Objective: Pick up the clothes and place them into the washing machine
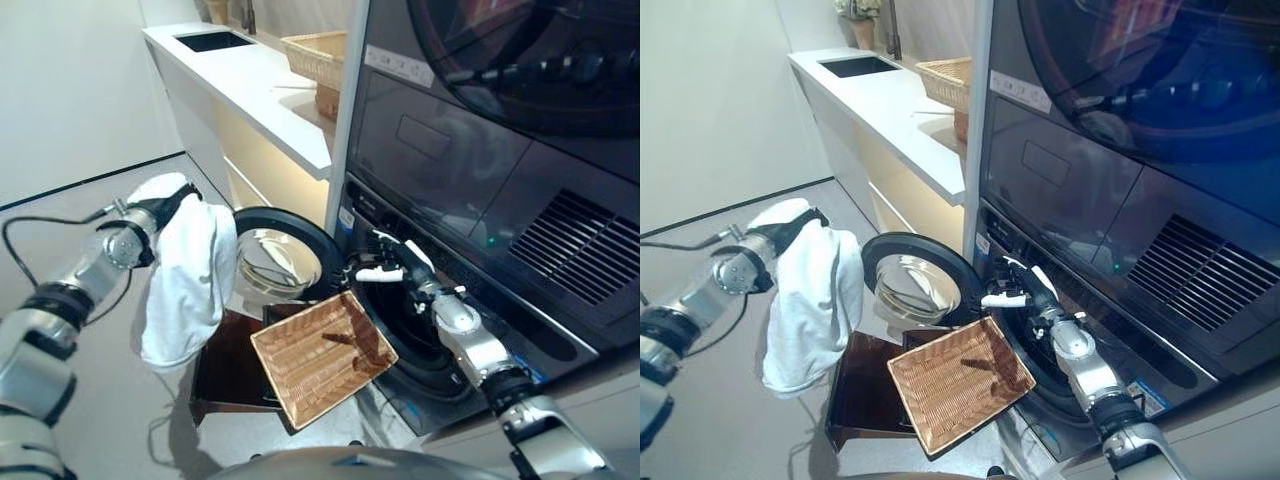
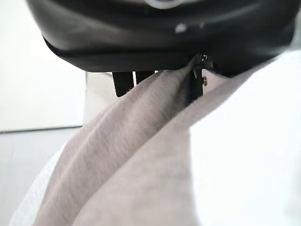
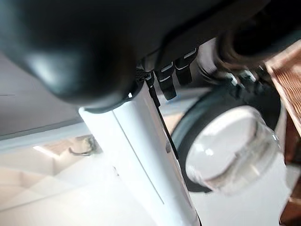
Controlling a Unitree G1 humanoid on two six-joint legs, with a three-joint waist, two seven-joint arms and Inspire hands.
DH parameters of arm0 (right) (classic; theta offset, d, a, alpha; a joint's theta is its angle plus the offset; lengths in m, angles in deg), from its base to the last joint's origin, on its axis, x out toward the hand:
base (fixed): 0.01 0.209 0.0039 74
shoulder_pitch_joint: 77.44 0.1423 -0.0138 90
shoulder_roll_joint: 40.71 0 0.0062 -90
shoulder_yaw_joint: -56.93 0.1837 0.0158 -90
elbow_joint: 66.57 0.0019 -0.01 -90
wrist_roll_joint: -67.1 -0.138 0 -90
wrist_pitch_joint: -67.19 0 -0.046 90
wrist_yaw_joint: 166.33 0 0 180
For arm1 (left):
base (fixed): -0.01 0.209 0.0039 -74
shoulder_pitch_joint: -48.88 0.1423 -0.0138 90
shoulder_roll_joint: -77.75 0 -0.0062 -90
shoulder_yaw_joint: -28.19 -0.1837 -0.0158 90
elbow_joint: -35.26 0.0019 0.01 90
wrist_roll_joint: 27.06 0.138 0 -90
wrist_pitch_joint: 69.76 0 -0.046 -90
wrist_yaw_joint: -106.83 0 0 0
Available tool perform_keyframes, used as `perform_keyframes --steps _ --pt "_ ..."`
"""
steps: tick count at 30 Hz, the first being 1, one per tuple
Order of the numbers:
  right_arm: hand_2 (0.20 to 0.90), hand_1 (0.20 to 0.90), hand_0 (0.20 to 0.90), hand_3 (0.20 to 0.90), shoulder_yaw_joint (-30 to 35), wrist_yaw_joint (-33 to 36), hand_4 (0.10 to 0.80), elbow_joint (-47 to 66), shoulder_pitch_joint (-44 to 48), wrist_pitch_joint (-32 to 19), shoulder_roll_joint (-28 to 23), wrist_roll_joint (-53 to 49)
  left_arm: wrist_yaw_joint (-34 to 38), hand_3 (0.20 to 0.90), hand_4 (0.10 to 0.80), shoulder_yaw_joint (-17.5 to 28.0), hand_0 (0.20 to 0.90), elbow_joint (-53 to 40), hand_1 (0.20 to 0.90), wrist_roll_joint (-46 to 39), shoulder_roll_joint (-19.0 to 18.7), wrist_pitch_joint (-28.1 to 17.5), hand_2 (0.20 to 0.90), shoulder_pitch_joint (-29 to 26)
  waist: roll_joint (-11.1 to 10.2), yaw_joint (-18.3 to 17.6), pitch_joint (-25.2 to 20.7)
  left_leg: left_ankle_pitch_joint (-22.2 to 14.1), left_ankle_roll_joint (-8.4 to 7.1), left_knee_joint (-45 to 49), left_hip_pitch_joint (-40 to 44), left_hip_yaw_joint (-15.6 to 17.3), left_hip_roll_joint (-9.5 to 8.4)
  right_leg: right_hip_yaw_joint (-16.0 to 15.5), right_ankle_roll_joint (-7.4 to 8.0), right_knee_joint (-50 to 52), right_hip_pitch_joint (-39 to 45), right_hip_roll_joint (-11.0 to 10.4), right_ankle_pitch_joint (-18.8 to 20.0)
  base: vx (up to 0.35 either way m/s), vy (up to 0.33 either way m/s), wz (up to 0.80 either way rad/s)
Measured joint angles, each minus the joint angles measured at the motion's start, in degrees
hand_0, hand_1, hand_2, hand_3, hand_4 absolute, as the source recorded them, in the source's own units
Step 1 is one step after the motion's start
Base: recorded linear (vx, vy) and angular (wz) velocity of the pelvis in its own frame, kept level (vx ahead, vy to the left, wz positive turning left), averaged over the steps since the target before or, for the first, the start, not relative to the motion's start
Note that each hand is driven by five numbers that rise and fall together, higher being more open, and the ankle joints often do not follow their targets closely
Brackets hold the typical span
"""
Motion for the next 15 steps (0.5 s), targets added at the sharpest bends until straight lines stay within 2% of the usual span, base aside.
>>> perform_keyframes --steps 3,8,15 --pt "0.9 0.9 0.9 0.9 -2.7 -2.0 0.8 -1.4 0.2 -0.1 2.8 -3.4 0.0 0.2 0.3 -0.1 0.2 -0.7 0.2 0.0 -0.1 -1.0 0.2 -2.3 0.1 0.2 0.0 0.1 -0.04 0.0 -0.2 -0.6 -0.02 -0.3 -0.05 0.0 0.0 0.0 0.0 0.003 -0.014 0.08" --pt "0.9 0.9 0.9 0.9 -6.7 -3.4 0.8 -1.7 0.3 0.0 5.5 -5.1 0.0 0.2 0.3 -0.3 0.2 -2.4 0.2 0.0 0.4 -1.2 0.2 -2.8 0.2 0.2 -0.1 0.1 -0.03 0.1 -0.3 -0.7 -0.02 -0.5 -0.05 0.0 0.1 0.0 0.0 0.001 -0.001 0.01" --pt "0.9 0.9 0.9 0.9 -10.6 -3.3 0.8 -2.2 1.9 0.2 8.8 -9.0 0.0 0.2 0.3 -1.0 0.2 -3.5 0.2 -0.1 5.1 -1.4 0.2 -2.7 0.2 1.1 -0.1 0.2 -0.05 0.3 -0.3 -0.8 0.0 -0.8 -0.05 0.0 0.1 0.0 0.0 0.0 0.0 0.0"
